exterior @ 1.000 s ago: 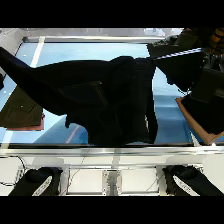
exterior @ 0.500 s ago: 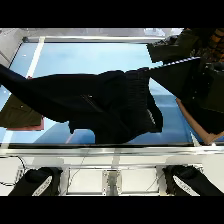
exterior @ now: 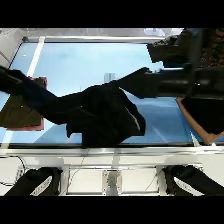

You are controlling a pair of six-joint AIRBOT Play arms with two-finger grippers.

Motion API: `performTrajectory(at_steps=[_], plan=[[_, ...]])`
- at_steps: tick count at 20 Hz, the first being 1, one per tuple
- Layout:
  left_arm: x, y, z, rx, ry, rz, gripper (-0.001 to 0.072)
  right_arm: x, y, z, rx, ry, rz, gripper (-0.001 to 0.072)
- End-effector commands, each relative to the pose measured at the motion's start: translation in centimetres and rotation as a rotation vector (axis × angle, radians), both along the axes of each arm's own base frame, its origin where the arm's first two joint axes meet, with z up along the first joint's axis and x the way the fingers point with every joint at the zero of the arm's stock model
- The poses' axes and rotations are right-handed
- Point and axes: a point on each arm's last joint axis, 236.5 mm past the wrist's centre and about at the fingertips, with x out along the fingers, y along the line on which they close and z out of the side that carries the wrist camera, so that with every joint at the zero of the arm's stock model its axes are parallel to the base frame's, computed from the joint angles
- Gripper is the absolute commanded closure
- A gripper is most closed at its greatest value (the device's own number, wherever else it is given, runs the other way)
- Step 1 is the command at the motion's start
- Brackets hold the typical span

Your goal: Fold the clothes and pants, and hang the long-sleeved shirts on hangers.

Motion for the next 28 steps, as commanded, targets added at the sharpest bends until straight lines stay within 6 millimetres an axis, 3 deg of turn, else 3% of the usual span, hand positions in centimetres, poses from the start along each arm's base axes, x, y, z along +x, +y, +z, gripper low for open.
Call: performTrajectory(at_steps=[1, 5, 8, 12, 14, 17, 19, 21, 24, 26, 28], plan=[[4.3, -1.9, -1.9, 0.007, 0.015, -0.033, 0.0702, 3.8, -0.3, -4.1, -0.121, -0.011, -0.055, 0.0709], [10.3, -4.1, -5.1, 0.027, 0.015, -0.068, 0.0701, 9.4, -6.6, -6.4, -0.257, -0.038, -0.255, 0.0709], [13.9, -6.4, -9.1, -0.006, 0.059, -0.097, 0.0702, 12.0, -11.1, -8.9, -0.320, 0.014, -0.363, 0.0709], [17.7, -9.3, -14.7, -0.056, 0.120, -0.135, 0.0701, 15.4, -13.4, -16.1, -0.396, 0.075, -0.415, 0.0709], [19.6, -10.1, -16.2, -0.068, 0.098, -0.141, 0.0701, 18.3, -15.2, -18.8, -0.437, 0.050, -0.480, 0.0709], [21.7, -11.3, -17.5, -0.119, 0.061, -0.137, 0.0700, 22.4, -17.2, -21.3, -0.448, 0.018, -0.570, 0.0709], [21.1, -12.9, -18.6, -0.191, 0.110, -0.145, 0.0700, 24.2, -18.2, -23.1, -0.462, 0.013, -0.602, 0.0709], [18.7, -14.6, -19.5, -0.251, 0.211, -0.160, 0.0701, 25.2, -20.0, -25.1, -0.489, 0.045, -0.630, 0.0709], [14.5, -17.5, -18.8, -0.228, 0.287, -0.228, 0.0702, 26.0, -23.8, -26.5, -0.499, 0.088, -0.699, 0.0709], [11.3, -18.6, -18.8, -0.224, 0.345, -0.248, 0.0702, 25.6, -26.1, -27.1, -0.511, 0.133, -0.720, 0.0709], [8.3, -18.7, -19.2, -0.210, 0.381, -0.245, 0.0702, 24.0, -26.6, -28.3, -0.554, 0.182, -0.657, 0.0709]])
